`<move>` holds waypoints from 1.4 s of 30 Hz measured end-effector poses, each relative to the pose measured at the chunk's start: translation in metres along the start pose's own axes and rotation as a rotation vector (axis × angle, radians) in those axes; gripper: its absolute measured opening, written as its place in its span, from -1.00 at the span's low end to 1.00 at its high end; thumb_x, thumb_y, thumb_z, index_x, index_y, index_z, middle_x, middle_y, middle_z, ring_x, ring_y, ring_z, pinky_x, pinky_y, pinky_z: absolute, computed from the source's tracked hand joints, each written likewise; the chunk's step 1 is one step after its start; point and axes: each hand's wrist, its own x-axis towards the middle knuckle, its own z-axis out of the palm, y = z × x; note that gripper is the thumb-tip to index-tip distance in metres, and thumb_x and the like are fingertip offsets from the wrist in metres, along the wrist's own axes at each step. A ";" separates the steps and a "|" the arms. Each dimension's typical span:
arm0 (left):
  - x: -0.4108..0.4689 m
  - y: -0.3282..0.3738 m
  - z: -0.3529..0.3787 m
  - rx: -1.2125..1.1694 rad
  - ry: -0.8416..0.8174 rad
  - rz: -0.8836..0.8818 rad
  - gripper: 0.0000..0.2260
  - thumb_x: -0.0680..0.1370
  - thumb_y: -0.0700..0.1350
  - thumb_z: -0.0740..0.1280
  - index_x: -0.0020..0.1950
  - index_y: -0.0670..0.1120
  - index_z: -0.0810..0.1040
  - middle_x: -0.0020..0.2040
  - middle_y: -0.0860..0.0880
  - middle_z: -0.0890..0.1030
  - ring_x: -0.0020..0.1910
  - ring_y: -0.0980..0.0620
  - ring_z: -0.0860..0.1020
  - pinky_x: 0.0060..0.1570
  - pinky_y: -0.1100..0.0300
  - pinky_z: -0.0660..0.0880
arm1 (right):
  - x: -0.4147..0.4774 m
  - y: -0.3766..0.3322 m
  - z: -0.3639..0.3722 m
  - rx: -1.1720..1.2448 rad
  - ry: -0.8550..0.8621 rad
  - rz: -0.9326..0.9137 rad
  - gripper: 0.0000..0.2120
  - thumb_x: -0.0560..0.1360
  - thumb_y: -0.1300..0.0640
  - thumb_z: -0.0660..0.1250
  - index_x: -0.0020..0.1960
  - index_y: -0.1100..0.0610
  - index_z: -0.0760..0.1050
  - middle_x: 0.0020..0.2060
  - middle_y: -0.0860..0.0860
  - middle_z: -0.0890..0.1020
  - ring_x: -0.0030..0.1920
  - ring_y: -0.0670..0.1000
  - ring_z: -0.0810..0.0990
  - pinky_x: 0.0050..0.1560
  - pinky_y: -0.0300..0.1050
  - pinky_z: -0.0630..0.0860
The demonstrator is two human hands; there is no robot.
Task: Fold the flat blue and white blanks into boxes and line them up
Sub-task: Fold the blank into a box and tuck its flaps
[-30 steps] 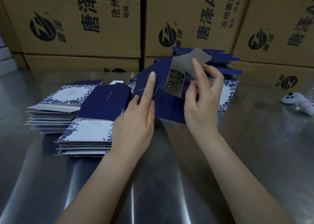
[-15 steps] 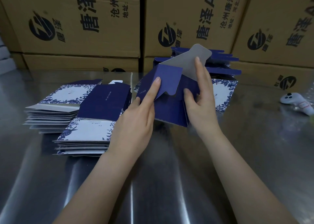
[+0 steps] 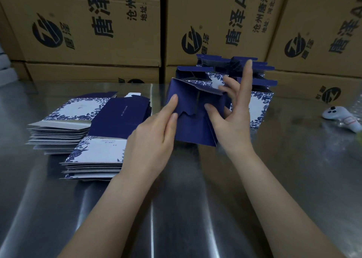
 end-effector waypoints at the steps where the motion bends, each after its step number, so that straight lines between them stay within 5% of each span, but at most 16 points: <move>1: 0.000 -0.001 0.000 0.016 0.035 0.000 -0.58 0.62 0.10 0.07 0.50 0.25 0.32 -0.23 0.06 0.53 -0.21 -0.02 0.50 -0.26 0.04 0.39 | -0.001 0.000 0.000 0.008 0.007 0.010 -0.09 0.46 0.26 0.38 0.54 -0.20 -0.11 0.34 -0.01 0.42 0.33 -0.09 0.42 0.26 0.19 0.45; 4: 0.001 -0.003 0.000 0.025 0.095 -0.001 -0.61 0.63 -0.06 0.21 0.46 0.18 0.42 -0.39 0.06 0.43 -0.38 0.02 0.40 -0.33 0.09 0.30 | -0.003 0.000 0.001 0.031 0.012 0.029 -0.14 0.45 0.29 0.40 0.56 -0.05 -0.01 0.27 -0.03 0.48 0.32 -0.10 0.44 0.27 0.18 0.45; 9: 0.000 0.000 -0.001 0.053 0.207 -0.012 -0.62 0.61 -0.09 0.31 0.42 0.18 0.48 -0.41 0.12 0.40 -0.38 -0.01 0.38 -0.31 0.13 0.29 | -0.004 -0.005 0.004 0.030 -0.009 -0.039 -0.43 0.47 0.34 0.35 0.41 -0.02 0.38 0.25 -0.05 0.49 0.31 -0.12 0.44 0.28 0.13 0.45; 15: 0.000 0.004 -0.004 0.109 0.292 -0.013 -0.58 0.60 -0.04 0.35 0.46 0.13 0.43 -0.15 -0.12 0.64 -0.19 -0.11 0.54 -0.23 0.04 0.43 | -0.003 -0.007 0.007 0.079 -0.008 -0.023 -0.67 0.51 0.38 0.22 0.19 0.16 0.60 0.20 0.07 0.49 0.26 0.01 0.48 0.22 0.13 0.47; 19: 0.000 0.008 -0.004 -0.051 0.336 -0.092 -0.56 0.59 -0.05 0.36 0.47 0.04 0.44 0.00 -0.05 0.67 -0.06 -0.05 0.58 -0.05 0.09 0.46 | -0.005 -0.010 0.004 0.103 -0.071 -0.013 -0.63 0.51 0.30 0.11 0.21 0.20 0.57 0.25 0.12 0.46 0.28 0.00 0.43 0.32 0.05 0.39; 24: 0.002 0.009 -0.004 -0.184 0.361 -0.107 -0.68 0.61 -0.10 0.34 0.36 -0.08 0.56 0.11 0.08 0.63 0.10 0.08 0.59 0.15 0.07 0.51 | -0.006 -0.015 0.003 0.068 -0.156 -0.030 -0.61 0.54 -0.05 0.16 0.26 0.11 0.51 0.31 0.08 0.43 0.36 -0.04 0.38 0.37 -0.08 0.34; 32: 0.003 0.007 -0.004 -0.255 0.369 -0.108 -0.69 0.61 -0.09 0.34 0.35 -0.06 0.56 0.22 0.06 0.63 0.21 0.16 0.55 0.25 0.09 0.49 | -0.007 -0.016 0.006 -0.008 -0.228 -0.064 -0.43 0.42 -0.06 0.42 0.35 0.10 0.39 0.29 -0.13 0.38 0.39 -0.01 0.33 0.32 0.17 0.38; 36: 0.002 0.007 -0.001 -0.325 0.363 -0.144 -0.72 0.60 -0.07 0.36 0.32 -0.01 0.58 0.08 0.27 0.62 0.10 0.39 0.54 0.10 0.46 0.45 | -0.007 -0.013 0.005 -0.075 -0.231 -0.051 -0.29 0.43 0.00 0.45 0.49 0.08 0.24 0.36 -0.05 0.30 0.42 -0.09 0.26 0.41 0.05 0.30; 42: 0.001 0.010 0.003 -0.422 0.343 -0.184 -0.77 0.60 -0.09 0.36 0.25 0.06 0.56 -0.01 0.35 0.59 0.07 0.42 0.55 0.01 0.52 0.44 | -0.004 -0.012 0.004 -0.096 -0.201 0.054 -0.13 0.41 0.01 0.50 0.56 0.03 0.07 0.43 -0.08 0.16 0.46 -0.21 0.13 0.46 -0.05 0.25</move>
